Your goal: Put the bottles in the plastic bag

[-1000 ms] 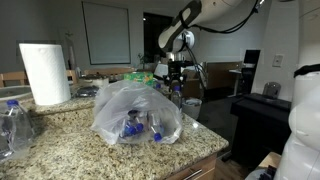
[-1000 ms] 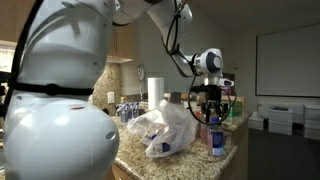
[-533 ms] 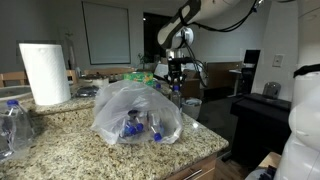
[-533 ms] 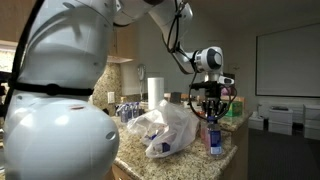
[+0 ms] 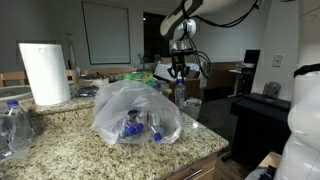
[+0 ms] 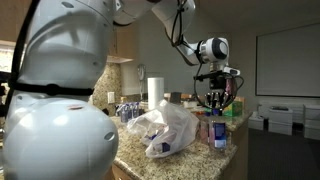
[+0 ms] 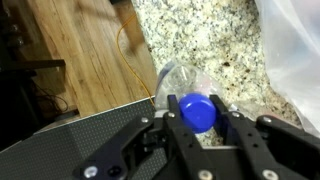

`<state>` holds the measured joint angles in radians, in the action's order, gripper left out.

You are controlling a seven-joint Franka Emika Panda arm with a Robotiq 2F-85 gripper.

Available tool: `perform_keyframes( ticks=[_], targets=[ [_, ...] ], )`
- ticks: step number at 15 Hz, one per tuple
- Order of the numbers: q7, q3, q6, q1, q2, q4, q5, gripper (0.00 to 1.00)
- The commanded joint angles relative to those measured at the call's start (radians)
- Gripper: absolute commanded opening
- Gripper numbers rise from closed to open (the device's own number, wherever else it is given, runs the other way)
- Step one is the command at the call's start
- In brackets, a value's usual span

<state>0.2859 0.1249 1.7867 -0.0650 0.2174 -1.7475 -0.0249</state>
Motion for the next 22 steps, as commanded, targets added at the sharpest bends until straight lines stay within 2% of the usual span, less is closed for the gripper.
perform_keyframes(
  ticks=[1,6,9,12,16,22],
  targets=[
    [0.006,-0.011,-0.004,0.01,-0.147,-0.047,-0.012,0.13],
    [0.132,-0.1,0.042,0.076,-0.368,-0.149,-0.064,0.12],
    [0.193,-0.195,0.012,0.118,-0.479,-0.189,-0.085,0.12],
    [0.258,-0.304,0.009,0.168,-0.558,-0.25,-0.058,0.12],
    [0.271,-0.404,-0.031,0.227,-0.577,-0.305,-0.01,0.12],
    [0.274,-0.48,-0.098,0.275,-0.564,-0.374,0.008,0.11]
  ],
)
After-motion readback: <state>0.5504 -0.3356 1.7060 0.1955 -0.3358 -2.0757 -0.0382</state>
